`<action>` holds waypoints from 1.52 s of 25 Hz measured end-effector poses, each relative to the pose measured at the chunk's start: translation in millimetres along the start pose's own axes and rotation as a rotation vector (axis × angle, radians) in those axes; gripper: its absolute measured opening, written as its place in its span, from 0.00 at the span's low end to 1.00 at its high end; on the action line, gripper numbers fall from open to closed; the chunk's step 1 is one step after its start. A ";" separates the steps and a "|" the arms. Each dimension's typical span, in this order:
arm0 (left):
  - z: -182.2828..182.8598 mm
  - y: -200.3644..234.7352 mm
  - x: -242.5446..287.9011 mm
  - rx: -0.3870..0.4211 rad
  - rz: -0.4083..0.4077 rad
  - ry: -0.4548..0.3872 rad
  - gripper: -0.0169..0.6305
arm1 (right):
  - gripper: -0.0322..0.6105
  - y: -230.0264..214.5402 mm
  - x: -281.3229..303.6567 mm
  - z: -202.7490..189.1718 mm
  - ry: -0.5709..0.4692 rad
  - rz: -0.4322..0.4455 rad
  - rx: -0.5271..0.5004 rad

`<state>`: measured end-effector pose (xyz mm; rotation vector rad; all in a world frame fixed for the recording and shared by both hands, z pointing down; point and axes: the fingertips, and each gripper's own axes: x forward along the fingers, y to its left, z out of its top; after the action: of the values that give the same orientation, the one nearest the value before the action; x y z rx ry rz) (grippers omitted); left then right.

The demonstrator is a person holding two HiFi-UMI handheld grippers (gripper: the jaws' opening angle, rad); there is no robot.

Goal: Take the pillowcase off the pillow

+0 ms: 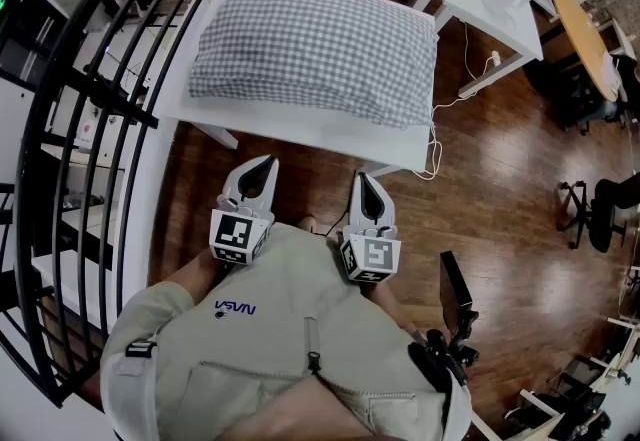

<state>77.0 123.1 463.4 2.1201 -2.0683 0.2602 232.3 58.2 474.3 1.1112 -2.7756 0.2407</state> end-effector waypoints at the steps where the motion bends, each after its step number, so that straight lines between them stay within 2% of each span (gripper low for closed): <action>1: -2.3 1.0 1.9 -0.006 0.005 -0.002 0.04 | 0.05 -2.2 3.4 0.8 0.000 0.002 0.000; 9: -8.7 29.9 24.4 -0.041 0.030 0.007 0.04 | 0.05 1.7 48.0 9.3 0.016 0.033 -0.022; 15: 8.4 97.4 63.8 -0.049 0.021 -0.031 0.04 | 0.05 22.0 115.3 34.0 0.022 0.023 -0.077; 18: 20.1 141.7 76.2 -0.053 0.031 -0.059 0.04 | 0.05 50.2 155.6 53.6 0.014 0.058 -0.122; 24: 16.0 230.7 78.4 -0.100 0.096 -0.054 0.04 | 0.05 123.2 245.1 69.6 0.057 0.199 -0.225; 31: -1.8 309.8 70.4 -0.122 0.224 -0.028 0.04 | 0.06 211.2 332.7 39.7 0.223 0.421 -0.371; 32: -4.3 314.8 68.3 -0.124 0.243 -0.020 0.04 | 0.08 221.7 340.7 34.4 0.243 0.455 -0.388; 35: -12.4 326.0 62.0 -0.140 0.305 0.005 0.04 | 0.27 248.5 363.3 13.3 0.312 0.548 -0.443; 38: -18.2 331.0 56.7 -0.161 0.359 0.013 0.04 | 0.31 261.8 385.1 -19.6 0.411 0.598 -0.573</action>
<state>-252.7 64.2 494.2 1.6459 -2.3642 0.1446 -223.9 -9.2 541.8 0.0754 -2.4658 -0.2343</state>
